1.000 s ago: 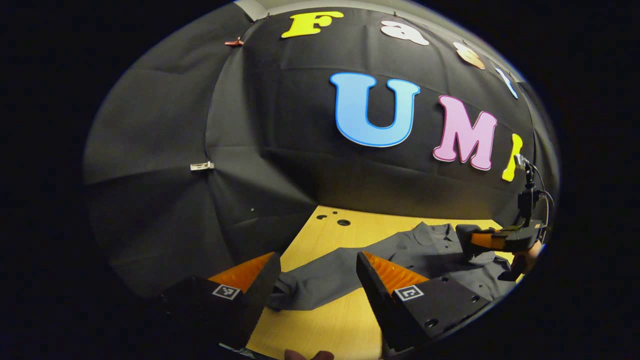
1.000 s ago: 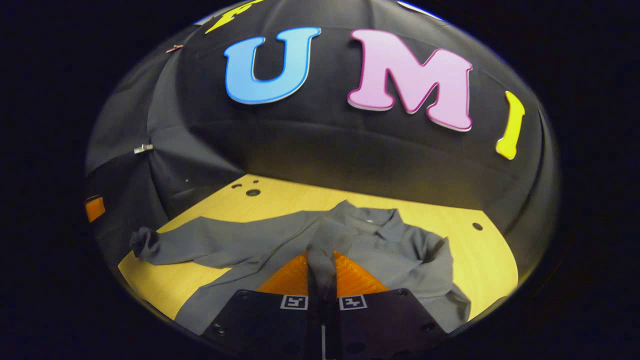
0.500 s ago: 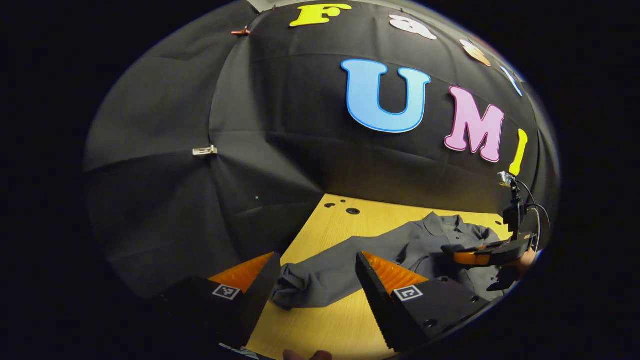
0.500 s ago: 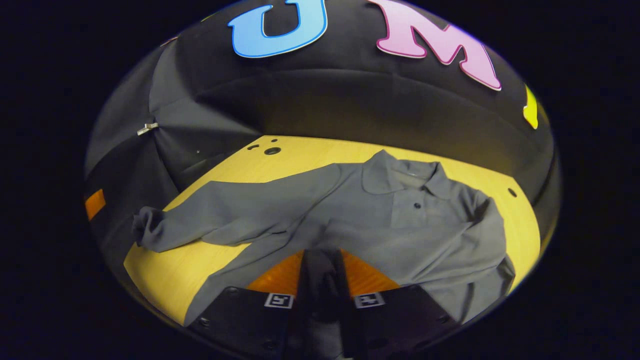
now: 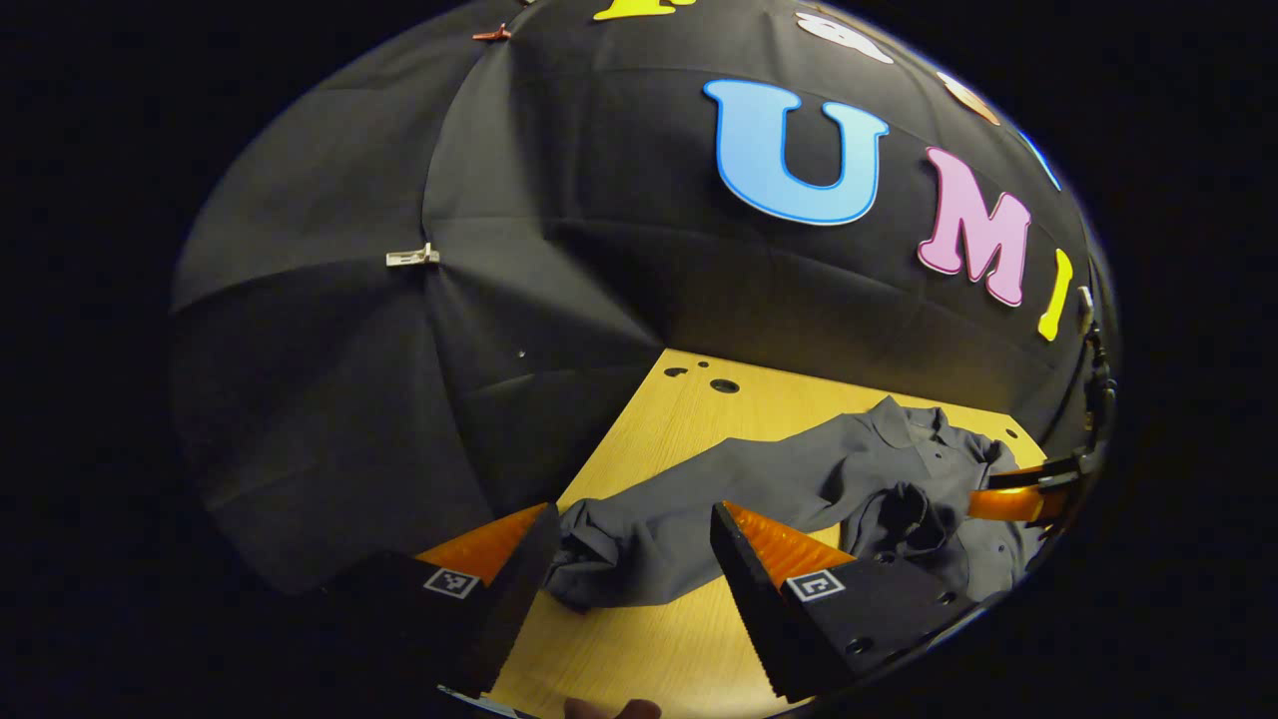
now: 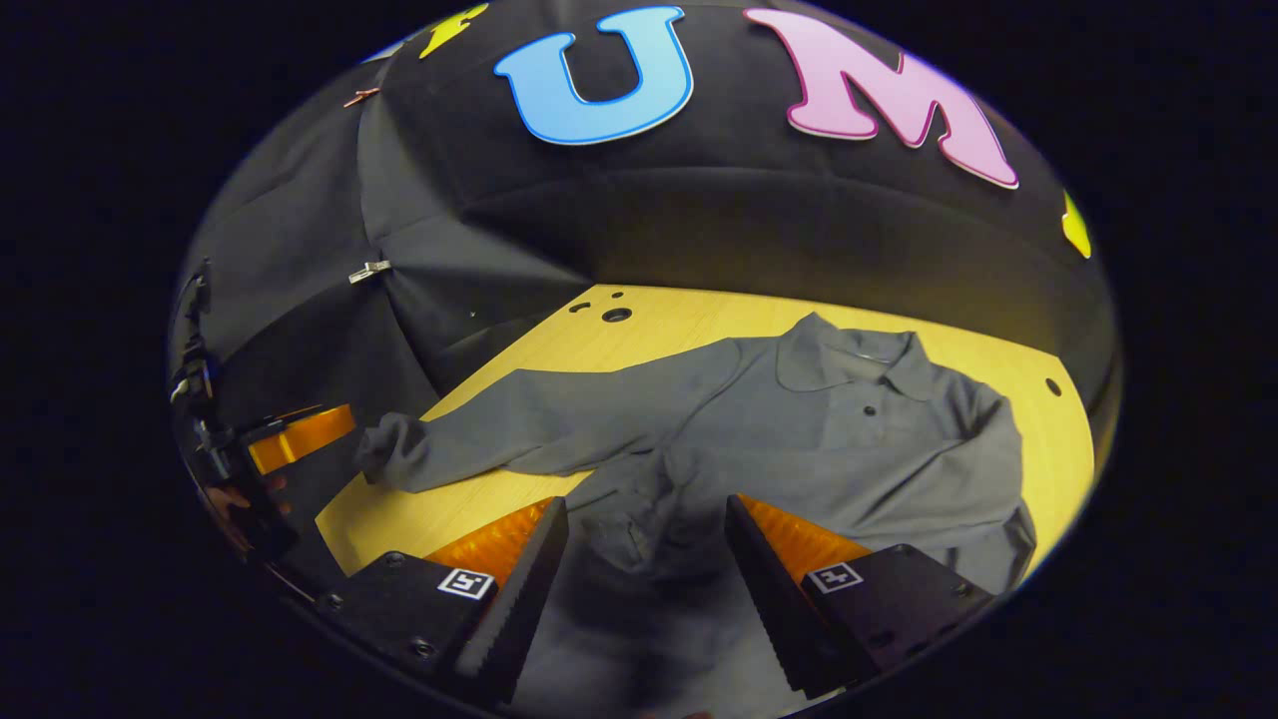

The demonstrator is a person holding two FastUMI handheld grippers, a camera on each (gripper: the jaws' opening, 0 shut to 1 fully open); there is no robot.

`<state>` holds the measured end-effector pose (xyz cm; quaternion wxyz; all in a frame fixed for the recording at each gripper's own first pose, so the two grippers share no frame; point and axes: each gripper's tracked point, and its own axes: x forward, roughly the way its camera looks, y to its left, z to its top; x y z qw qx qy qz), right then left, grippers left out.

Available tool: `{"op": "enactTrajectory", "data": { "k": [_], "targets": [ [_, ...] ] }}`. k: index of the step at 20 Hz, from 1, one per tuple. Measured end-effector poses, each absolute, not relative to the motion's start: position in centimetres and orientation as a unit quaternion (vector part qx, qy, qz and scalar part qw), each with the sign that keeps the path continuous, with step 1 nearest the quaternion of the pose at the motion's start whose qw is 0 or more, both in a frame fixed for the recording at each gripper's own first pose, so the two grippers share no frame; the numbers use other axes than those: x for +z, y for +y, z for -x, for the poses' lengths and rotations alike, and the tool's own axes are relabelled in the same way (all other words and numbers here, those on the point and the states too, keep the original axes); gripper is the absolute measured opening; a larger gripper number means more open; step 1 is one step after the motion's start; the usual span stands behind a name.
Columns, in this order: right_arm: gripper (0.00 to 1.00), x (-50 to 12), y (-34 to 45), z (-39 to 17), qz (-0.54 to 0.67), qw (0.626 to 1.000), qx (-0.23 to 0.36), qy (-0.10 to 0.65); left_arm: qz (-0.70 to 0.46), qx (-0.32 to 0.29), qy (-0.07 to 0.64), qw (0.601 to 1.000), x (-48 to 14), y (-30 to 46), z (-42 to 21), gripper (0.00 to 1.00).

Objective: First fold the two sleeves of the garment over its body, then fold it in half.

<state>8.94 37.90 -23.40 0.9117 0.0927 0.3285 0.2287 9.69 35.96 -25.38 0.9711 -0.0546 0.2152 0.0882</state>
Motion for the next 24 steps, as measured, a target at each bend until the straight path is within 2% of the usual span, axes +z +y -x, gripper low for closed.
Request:
{"op": "enactTrajectory", "data": {
  "k": [9,10,11,15,16,17,18,19,21,22,24],
  "targets": [
    [0.98,-19.9,28.3,-4.4,-0.103,0.932,0.150,0.315,0.025,0.121,0.299,0.946,-31.4,38.2,-11.6,0.95],
    [0.97,-19.8,27.5,-4.1,-0.103,0.933,0.143,0.314,0.019,0.125,0.313,0.941,-32.3,38.7,-11.6,0.91],
    [0.98,-19.9,26.9,-3.7,-0.102,0.933,0.139,0.316,0.011,0.132,0.324,0.937,-32.9,39.3,-11.6,0.96],
    [0.97,-19.8,24.3,-2.3,-0.098,0.934,0.124,0.320,0.003,0.142,0.362,0.921,-35.6,39.9,-11.7,0.97],
    [0.97,-19.8,23.8,-1.9,-0.097,0.934,0.122,0.321,0.005,0.146,0.396,0.906,-37.1,40.1,-10.9,0.95],
    [0.98,-19.8,23.3,-1.3,-0.093,0.934,0.121,0.323,0.011,0.143,0.368,0.919,-36.0,40.1,-12.0,0.98],
    [0.98,-19.9,22.9,-0.8,-0.088,0.935,0.119,0.324,0.010,0.145,0.386,0.911,-37.3,40.0,-11.6,0.80],
    [0.98,-19.8,22.7,-0.1,-0.086,0.934,0.120,0.324,0.000,0.132,0.368,0.920,-36.8,39.9,-12.0,0.61],
    [0.97,-20.0,21.9,1.0,-0.086,0.933,0.120,0.327,-0.033,0.135,0.377,0.916,-36.7,39.9,-12.1,0.24],
    [0.97,-20.2,21.4,1.3,-0.086,0.933,0.118,0.328,-0.043,0.140,0.380,0.913,-36.2,39.8,-12.0,0.17],
    [0.98,-20.7,20.1,2.0,-0.087,0.933,0.112,0.331,-0.030,0.144,0.382,0.913,-35.7,38.8,-12.6,0.09]
  ]
}}
